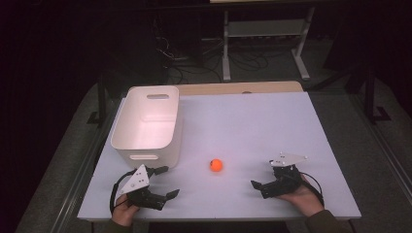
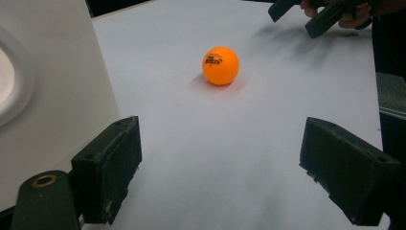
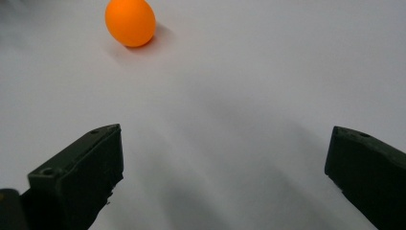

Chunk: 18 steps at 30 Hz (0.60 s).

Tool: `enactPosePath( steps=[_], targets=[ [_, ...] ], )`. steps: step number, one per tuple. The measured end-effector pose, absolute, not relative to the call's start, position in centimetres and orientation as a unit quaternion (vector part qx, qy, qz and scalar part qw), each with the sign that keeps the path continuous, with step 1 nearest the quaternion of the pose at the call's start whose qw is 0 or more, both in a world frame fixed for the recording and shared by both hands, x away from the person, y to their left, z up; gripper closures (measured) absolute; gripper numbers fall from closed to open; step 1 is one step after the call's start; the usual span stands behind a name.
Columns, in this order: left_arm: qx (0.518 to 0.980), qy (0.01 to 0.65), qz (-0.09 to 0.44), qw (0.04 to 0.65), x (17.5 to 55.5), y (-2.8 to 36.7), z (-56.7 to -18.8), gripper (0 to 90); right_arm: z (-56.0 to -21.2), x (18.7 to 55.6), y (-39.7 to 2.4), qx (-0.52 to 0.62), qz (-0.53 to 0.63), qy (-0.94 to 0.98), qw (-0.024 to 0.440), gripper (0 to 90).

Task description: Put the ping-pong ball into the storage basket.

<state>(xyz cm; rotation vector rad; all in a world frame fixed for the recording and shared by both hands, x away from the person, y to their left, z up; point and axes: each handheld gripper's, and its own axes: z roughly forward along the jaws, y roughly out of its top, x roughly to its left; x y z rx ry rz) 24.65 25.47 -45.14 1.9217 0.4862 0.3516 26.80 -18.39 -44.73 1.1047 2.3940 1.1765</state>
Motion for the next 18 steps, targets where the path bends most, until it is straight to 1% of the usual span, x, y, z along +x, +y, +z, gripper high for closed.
enactPosePath(
  steps=[18],
  targets=[
    [0.806,0.203,0.149,0.536,24.61,25.47,-45.14,14.1,-43.84,27.66,-17.48,0.368,0.418,0.82,0.13,0.0]
  ],
)
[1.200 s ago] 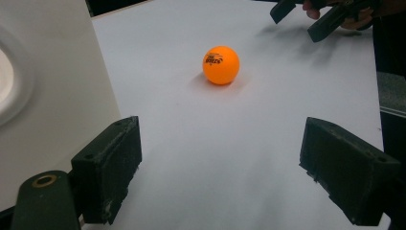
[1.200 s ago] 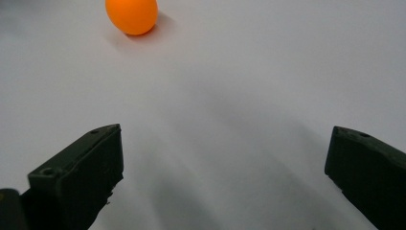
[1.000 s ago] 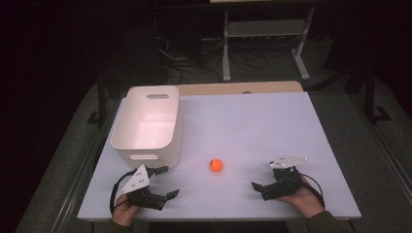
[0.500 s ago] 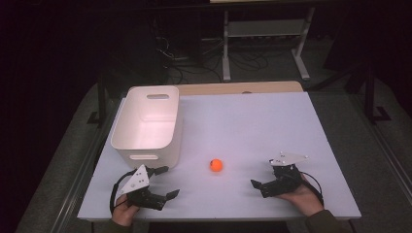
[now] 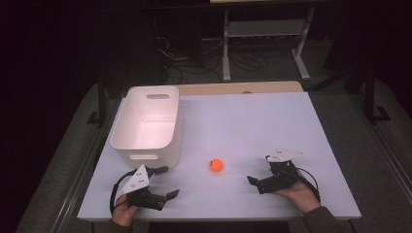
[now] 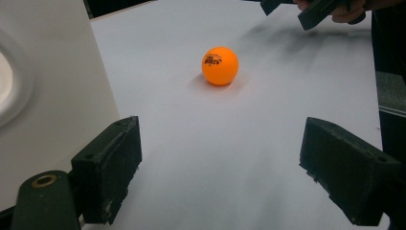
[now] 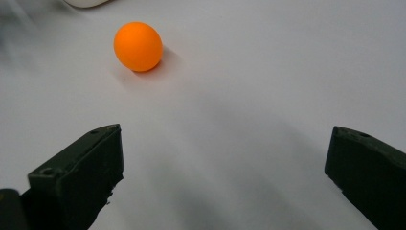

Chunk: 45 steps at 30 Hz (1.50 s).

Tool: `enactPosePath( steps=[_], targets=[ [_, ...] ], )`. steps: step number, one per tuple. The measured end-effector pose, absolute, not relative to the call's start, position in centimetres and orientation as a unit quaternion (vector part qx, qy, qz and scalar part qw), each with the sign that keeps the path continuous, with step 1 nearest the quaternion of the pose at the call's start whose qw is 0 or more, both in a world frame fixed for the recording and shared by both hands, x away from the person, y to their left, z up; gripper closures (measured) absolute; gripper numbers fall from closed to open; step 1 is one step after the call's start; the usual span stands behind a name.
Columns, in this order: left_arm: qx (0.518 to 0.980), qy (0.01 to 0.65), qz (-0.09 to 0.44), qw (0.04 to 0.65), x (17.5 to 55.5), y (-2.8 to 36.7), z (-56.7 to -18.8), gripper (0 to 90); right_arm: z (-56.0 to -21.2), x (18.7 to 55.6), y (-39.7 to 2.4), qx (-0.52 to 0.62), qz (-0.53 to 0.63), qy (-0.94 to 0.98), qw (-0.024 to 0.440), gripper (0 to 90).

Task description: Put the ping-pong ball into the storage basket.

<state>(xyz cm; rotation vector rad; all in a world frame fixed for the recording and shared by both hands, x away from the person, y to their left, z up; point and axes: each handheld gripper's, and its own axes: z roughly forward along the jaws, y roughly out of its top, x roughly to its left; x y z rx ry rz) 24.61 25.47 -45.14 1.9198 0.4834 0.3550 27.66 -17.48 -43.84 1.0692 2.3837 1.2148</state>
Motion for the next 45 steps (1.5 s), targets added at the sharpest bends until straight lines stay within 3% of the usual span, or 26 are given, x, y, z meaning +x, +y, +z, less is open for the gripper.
enactPosePath(
  steps=[45],
  targets=[
    [0.809,0.2,0.151,0.532,24.6,25.4,-45.1,14.1,-43.5,29.9,-15.6,0.36,0.417,0.826,0.12,0.0]
  ],
)
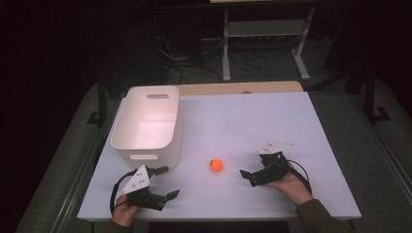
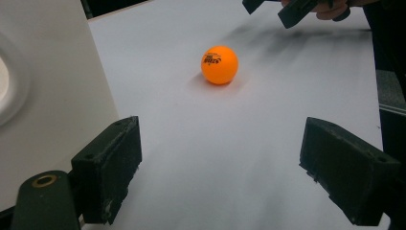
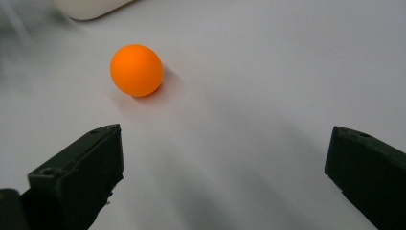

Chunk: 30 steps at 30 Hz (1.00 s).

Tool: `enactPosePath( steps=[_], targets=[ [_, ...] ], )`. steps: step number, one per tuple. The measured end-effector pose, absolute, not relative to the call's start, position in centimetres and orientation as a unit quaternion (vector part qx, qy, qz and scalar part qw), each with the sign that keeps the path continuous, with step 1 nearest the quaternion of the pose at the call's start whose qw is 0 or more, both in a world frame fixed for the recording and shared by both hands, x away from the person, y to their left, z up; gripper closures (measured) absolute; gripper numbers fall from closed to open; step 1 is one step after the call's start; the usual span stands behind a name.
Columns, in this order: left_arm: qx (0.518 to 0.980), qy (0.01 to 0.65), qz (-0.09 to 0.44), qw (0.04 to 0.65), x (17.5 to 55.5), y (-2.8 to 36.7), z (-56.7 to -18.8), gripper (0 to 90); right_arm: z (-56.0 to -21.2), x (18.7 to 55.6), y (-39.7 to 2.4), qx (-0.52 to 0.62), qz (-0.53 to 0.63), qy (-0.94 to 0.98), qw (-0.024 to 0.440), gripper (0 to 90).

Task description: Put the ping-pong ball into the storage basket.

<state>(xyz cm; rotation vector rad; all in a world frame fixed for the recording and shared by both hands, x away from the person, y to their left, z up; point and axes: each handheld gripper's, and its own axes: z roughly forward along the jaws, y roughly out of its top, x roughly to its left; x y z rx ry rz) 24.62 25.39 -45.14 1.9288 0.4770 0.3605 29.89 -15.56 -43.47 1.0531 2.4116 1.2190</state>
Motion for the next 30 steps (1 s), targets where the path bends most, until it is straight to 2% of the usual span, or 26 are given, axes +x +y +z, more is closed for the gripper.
enactPosePath(
  steps=[30],
  targets=[
    [0.809,0.2,0.15,0.532,24.6,25.4,-45.1,14.1,-42.9,31.3,-14.0,0.349,0.426,0.827,0.115,0.0]
  ],
)
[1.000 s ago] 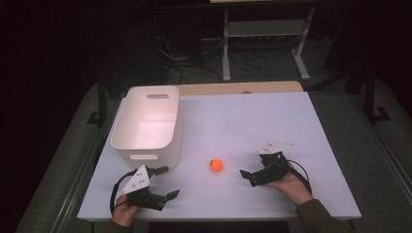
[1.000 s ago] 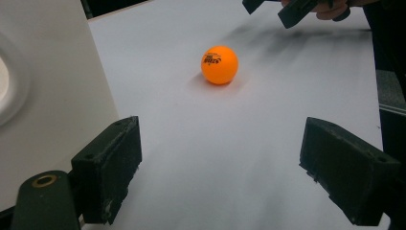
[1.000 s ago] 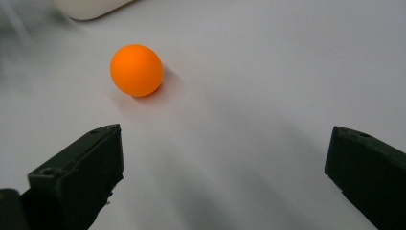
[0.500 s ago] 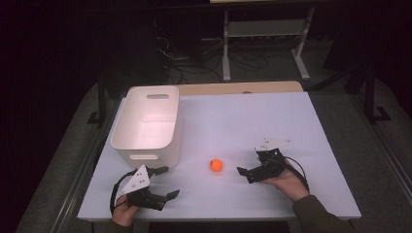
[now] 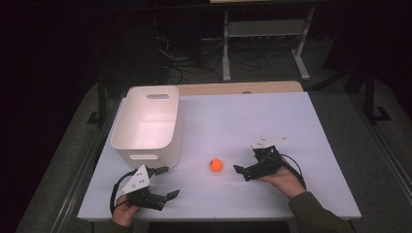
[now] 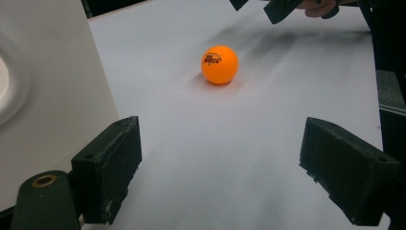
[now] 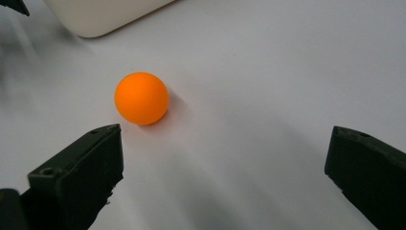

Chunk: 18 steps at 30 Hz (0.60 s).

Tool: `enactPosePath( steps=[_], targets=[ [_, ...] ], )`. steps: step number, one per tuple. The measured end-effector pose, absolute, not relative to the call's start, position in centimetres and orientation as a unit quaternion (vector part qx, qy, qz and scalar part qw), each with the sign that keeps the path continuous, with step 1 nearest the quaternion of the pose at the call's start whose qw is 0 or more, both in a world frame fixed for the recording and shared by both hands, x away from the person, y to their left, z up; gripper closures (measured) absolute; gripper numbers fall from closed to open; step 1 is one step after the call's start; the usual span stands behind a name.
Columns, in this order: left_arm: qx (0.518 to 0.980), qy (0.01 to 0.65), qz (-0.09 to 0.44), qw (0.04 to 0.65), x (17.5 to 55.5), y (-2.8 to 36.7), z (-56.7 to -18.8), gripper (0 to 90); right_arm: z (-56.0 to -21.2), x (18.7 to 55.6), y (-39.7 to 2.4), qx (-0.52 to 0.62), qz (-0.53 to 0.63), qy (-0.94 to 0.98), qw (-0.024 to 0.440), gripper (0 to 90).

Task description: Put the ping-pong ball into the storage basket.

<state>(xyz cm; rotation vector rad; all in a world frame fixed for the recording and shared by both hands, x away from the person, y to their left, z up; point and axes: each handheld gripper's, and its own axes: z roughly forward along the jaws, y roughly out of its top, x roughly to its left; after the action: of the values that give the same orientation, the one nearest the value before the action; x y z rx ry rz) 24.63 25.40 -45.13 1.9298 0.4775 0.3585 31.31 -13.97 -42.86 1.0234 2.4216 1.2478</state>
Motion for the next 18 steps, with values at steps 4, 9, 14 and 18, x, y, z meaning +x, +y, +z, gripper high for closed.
enactPosePath(
  steps=[4,9,14,18],
  targets=[
    [0.809,0.201,0.15,0.532,24.6,25.4,-45.1,14.1,-42.8,31.5,-13.8,0.348,0.425,0.828,0.115,0.0],
    [0.808,0.2,0.15,0.533,24.6,25.4,-45.1,14.1,-42.7,31.7,-13.3,0.344,0.428,0.828,0.116,0.0],
    [0.809,0.201,0.15,0.532,24.6,25.4,-45.1,14.1,-42.6,31.9,-13.0,0.342,0.428,0.828,0.115,0.0],
    [0.809,0.2,0.15,0.533,24.6,25.4,-45.1,14.1,-42.5,32.1,-12.6,0.34,0.431,0.828,0.115,0.0]
  ],
)
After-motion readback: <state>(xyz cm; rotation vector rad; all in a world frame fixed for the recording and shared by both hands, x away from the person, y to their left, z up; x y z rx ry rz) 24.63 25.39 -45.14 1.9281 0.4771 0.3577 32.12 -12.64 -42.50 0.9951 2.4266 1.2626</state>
